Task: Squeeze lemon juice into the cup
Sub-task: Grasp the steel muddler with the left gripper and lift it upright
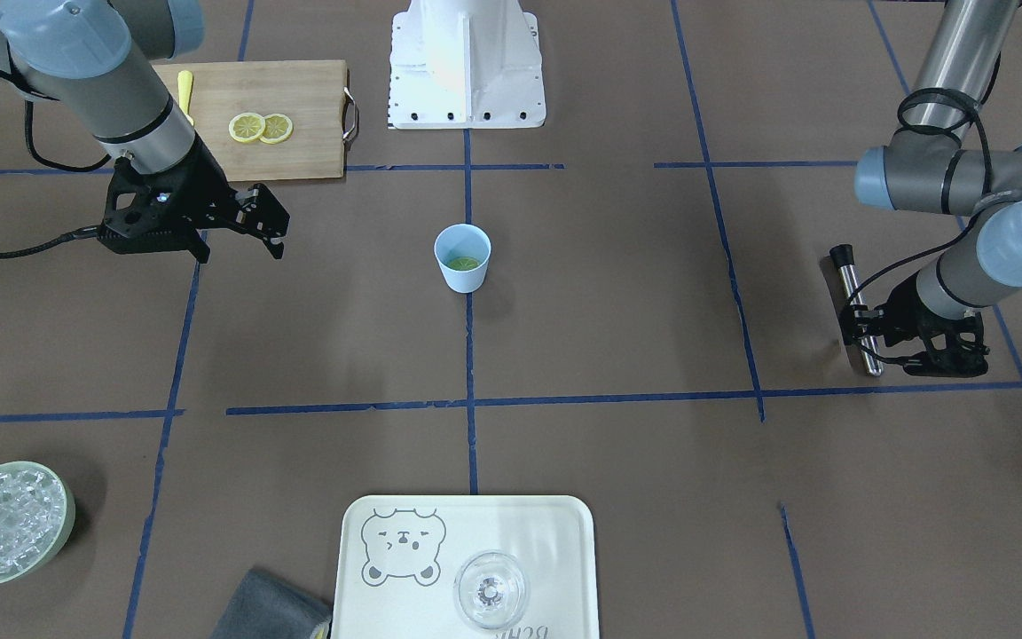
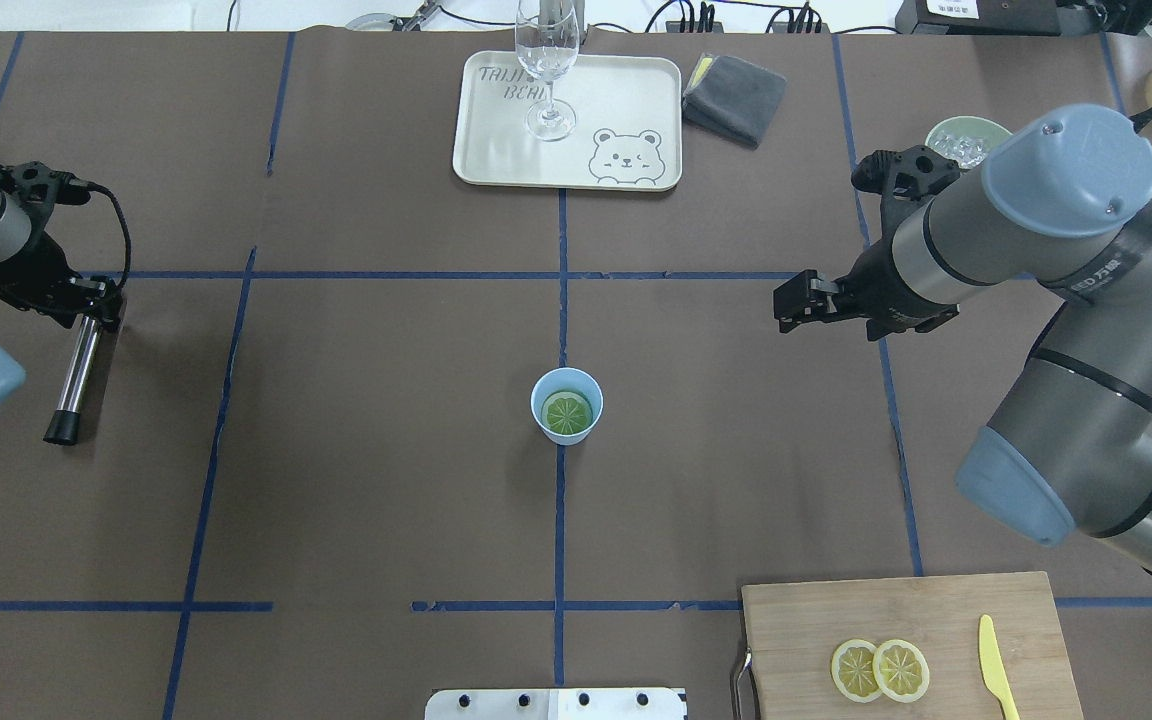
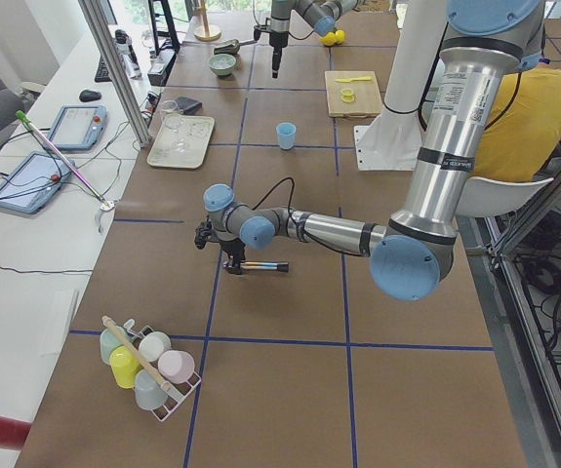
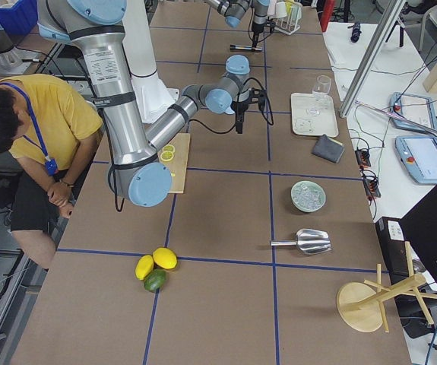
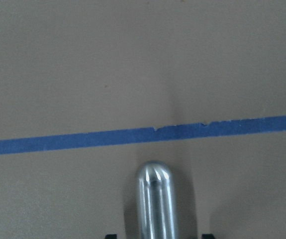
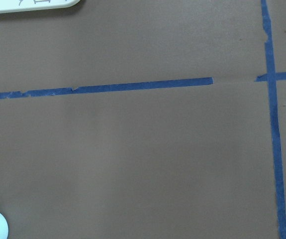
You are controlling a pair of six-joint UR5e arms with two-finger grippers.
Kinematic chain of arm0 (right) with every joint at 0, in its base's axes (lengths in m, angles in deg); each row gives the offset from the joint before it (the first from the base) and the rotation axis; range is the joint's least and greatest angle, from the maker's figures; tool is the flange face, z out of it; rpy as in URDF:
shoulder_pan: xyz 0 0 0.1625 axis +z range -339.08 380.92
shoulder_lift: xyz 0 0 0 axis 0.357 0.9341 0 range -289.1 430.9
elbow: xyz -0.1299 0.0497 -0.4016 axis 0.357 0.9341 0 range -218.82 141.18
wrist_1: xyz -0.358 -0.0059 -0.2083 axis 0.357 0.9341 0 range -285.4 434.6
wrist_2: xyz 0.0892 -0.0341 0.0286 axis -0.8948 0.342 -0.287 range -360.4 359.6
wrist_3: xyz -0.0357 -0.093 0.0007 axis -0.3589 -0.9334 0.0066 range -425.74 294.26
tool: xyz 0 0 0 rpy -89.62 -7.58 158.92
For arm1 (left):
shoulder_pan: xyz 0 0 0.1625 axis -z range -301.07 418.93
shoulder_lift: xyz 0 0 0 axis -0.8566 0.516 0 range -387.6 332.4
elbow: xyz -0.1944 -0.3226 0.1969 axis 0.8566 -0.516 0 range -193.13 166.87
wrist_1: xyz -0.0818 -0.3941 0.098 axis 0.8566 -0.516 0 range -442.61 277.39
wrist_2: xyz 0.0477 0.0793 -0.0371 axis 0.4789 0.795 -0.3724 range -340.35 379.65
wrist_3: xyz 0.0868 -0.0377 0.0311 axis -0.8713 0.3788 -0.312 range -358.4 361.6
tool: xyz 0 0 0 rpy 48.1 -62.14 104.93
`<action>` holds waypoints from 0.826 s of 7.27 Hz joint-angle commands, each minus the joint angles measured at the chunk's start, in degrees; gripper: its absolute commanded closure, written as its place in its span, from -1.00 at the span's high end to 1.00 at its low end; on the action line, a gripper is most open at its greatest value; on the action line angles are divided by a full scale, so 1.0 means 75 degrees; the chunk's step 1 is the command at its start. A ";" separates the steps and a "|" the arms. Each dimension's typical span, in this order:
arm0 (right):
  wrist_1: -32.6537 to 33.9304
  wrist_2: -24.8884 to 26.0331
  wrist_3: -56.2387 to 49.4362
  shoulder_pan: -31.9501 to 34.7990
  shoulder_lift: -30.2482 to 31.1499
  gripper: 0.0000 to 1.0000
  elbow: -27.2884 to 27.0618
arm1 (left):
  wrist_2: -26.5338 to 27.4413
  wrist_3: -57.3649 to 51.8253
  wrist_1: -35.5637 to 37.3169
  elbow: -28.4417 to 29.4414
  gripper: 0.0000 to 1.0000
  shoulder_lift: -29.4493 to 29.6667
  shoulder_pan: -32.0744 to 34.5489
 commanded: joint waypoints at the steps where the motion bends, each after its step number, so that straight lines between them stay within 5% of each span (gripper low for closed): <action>1: 0.0023 -0.0022 0.0012 0.0004 0.0020 0.99 -0.0146 | 0.0009 0.0000 0.0010 0.0042 -0.07 0.0005 -0.0001; 2: 0.0023 -0.0034 0.0012 0.0027 0.0055 0.99 -0.0158 | 0.0056 -0.0011 -0.0013 0.0043 -0.32 -0.0006 -0.0001; 3: 0.0035 -0.0104 0.0012 0.0039 0.0078 0.99 -0.0263 | 0.0068 0.0000 0.0010 0.0020 -0.99 0.0017 -0.0001; 5: 0.0070 -0.0139 0.0012 0.0039 0.0114 0.99 -0.0415 | 0.0091 -0.0069 -0.0036 -0.0097 -1.00 0.0029 0.0023; 6: 0.0070 -0.0139 0.0012 0.0050 0.0172 0.99 -0.0474 | 0.0126 -0.0093 0.0021 -0.0898 -1.00 -0.0006 0.0139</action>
